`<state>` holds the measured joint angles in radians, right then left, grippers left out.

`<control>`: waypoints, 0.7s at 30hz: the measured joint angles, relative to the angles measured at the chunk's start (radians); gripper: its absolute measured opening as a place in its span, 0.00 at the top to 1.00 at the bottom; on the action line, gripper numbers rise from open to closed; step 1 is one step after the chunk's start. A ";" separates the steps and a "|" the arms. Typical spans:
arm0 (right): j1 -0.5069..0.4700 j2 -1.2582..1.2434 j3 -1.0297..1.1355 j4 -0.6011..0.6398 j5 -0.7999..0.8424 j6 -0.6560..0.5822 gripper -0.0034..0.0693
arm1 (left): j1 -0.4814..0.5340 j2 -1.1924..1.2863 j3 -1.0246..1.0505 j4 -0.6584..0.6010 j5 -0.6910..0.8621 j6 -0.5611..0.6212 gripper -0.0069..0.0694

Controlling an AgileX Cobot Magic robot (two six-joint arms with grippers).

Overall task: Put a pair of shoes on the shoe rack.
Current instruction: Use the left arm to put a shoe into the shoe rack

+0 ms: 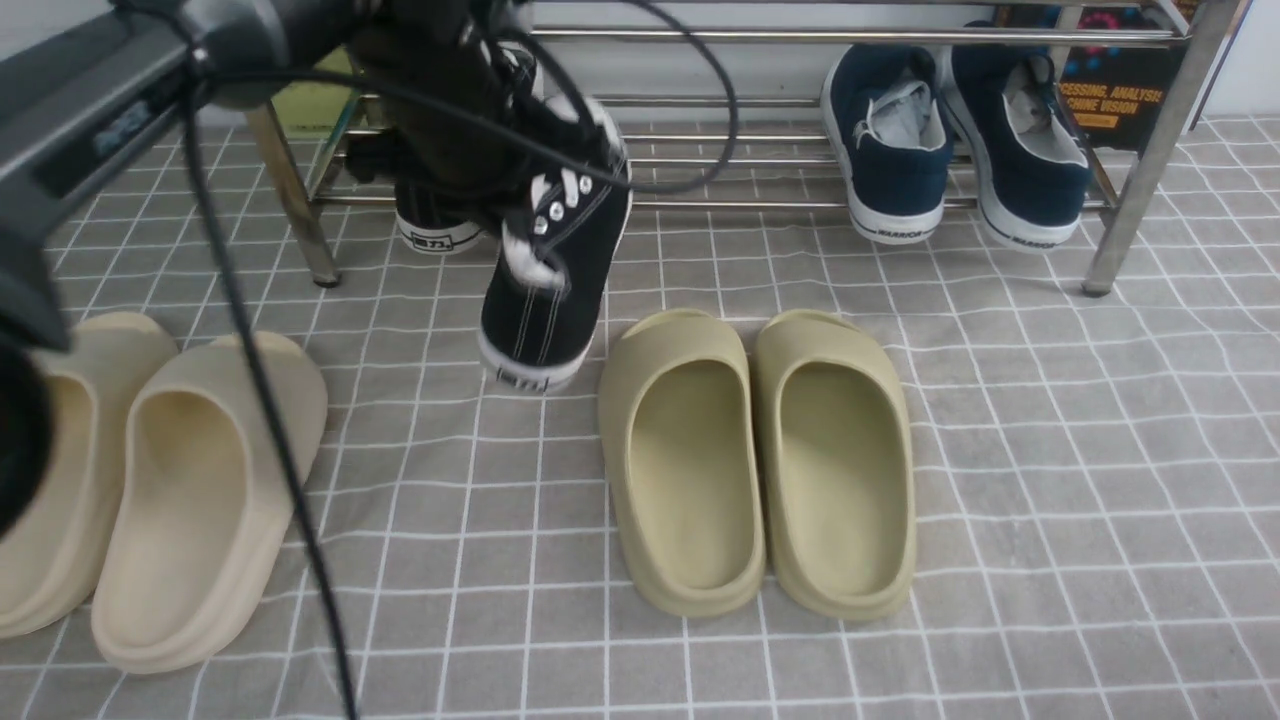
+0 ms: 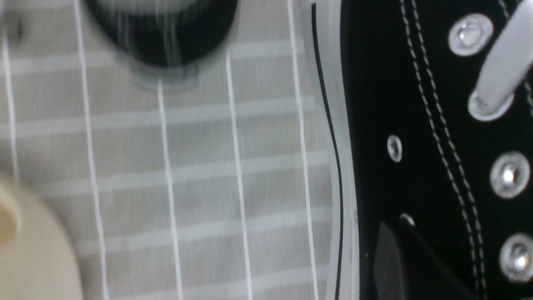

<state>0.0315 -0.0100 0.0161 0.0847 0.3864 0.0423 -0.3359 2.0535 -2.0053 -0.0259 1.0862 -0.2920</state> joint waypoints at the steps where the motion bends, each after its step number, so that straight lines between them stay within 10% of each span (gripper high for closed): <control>1: 0.000 0.000 0.000 0.000 0.000 0.000 0.62 | 0.001 0.008 -0.011 0.000 0.003 0.000 0.86; 11: 0.000 0.000 0.000 0.000 0.000 0.000 0.62 | 0.046 0.331 -0.461 0.007 -0.051 -0.022 0.92; 21: 0.000 0.000 0.000 0.000 0.000 0.000 0.62 | 0.050 0.385 -0.480 0.068 -0.208 -0.132 0.91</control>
<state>0.0315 -0.0100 0.0161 0.0847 0.3864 0.0423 -0.2860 2.4382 -2.4856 0.0422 0.8785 -0.4236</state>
